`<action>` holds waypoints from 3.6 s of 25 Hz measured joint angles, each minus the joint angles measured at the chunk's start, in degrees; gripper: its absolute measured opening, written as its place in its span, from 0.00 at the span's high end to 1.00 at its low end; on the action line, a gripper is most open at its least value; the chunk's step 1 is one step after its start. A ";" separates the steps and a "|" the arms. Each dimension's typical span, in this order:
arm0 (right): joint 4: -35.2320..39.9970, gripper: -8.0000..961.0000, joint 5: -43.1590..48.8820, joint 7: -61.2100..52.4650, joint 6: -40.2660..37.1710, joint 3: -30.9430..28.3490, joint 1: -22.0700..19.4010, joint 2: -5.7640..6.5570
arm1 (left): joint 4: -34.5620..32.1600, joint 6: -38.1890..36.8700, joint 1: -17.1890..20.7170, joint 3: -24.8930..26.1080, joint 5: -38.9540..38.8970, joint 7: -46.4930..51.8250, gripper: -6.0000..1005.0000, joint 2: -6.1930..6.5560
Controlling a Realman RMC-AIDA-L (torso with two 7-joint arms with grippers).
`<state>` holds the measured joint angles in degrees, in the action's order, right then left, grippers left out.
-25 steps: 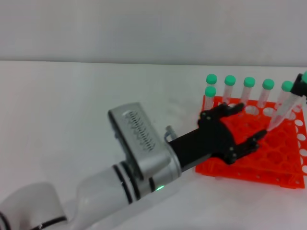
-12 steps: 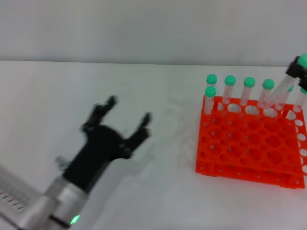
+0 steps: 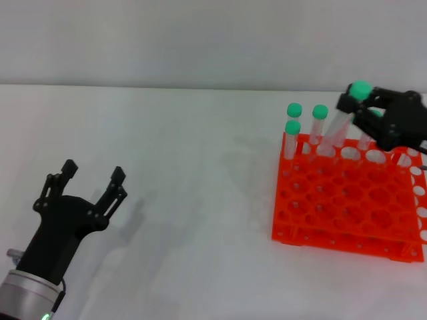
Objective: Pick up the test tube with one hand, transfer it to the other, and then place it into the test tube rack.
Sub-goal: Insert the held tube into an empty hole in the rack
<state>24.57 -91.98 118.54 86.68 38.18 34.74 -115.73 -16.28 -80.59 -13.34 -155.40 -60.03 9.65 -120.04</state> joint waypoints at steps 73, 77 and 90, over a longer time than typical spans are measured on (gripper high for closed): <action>-17.79 0.65 -4.92 20.28 -20.93 2.26 7.13 -0.46 | 0.55 0.46 -1.61 0.01 -0.96 0.72 0.12 0.07; -18.35 0.64 -5.48 20.96 -21.89 2.58 7.29 -0.46 | 0.54 0.46 -1.61 0.00 -0.96 0.72 0.12 0.07; -18.58 0.63 -5.37 20.62 -22.00 2.61 6.54 -0.47 | 0.54 0.10 -1.61 0.01 -0.96 0.72 0.12 0.07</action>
<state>5.99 -97.36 139.16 64.68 40.78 41.28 -116.19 -15.74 -80.50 -14.94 -155.39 -60.99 10.37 -119.97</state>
